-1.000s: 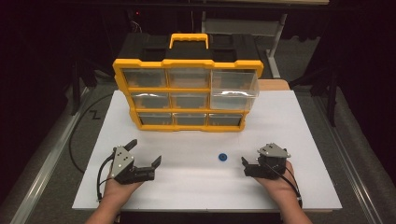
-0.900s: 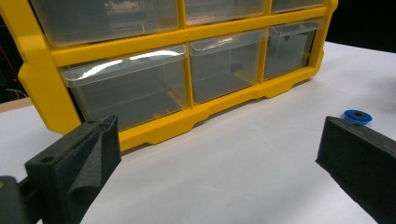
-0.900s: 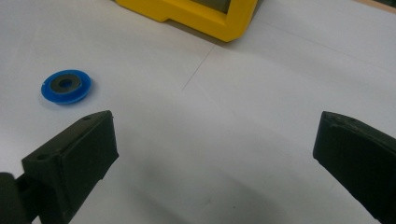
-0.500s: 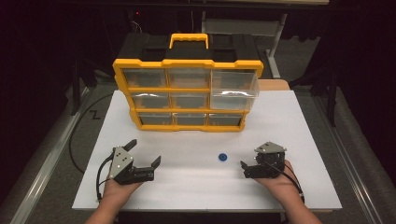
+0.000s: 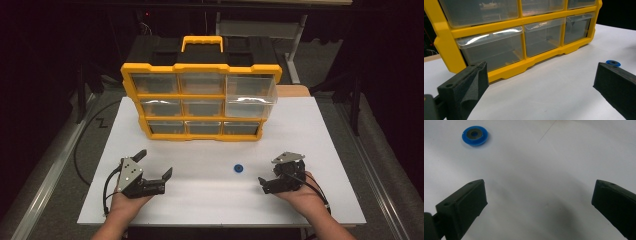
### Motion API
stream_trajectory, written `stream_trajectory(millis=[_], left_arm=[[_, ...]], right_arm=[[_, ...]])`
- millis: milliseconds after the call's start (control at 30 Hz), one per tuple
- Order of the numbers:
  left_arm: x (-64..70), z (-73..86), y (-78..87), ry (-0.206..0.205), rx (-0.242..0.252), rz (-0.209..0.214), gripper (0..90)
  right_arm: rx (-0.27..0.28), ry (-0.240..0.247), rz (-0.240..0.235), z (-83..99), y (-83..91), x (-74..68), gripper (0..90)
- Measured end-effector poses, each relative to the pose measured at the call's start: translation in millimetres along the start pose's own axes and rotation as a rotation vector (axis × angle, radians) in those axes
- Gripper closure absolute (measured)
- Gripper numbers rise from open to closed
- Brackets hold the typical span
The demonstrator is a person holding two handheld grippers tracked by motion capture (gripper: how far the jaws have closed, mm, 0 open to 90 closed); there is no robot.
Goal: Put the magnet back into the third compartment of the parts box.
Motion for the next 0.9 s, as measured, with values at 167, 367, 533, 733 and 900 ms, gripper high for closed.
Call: stream_trajectory(millis=[167, 367, 533, 733, 900], left_arm=[[-0.2, 0.0, 0.1, 0.001, 0.001, 0.001, 0.3], [0.5, 0.0, -0.4, 0.003, 0.002, 0.003, 0.3], [0.5, 0.4, -0.7, 0.003, -0.001, 0.006, 0.3], [0.9, 0.4, -1.1, 0.004, 0.001, 0.008, 0.3], [1.2, 0.5, -0.8, 0.002, -0.001, 0.009, 0.3]], right_arm=[[-0.02, 0.011, -0.032, 0.4, 0.6, -2.7, 1.0], [-0.042, 0.061, -0.059, 1.2, 0.3, -9.2, 1.0], [-0.059, 0.086, -0.085, -1.3, 0.7, -15.8, 1.7], [-0.068, 0.134, -0.114, -6.9, 0.9, -25.7, 3.3], [-0.07, 0.146, -0.126, -13.1, 0.2, -31.5, 5.6]])
Point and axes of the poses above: each handheld gripper's, and its own axes: y roughly backward along the jaws, z roughly out of its underside, x roughly to its right, the point moved 9 cm from there along -y, roughly forward along the jaws, and after that the axes turned 12 degrees about z, right-handed, at the moved point
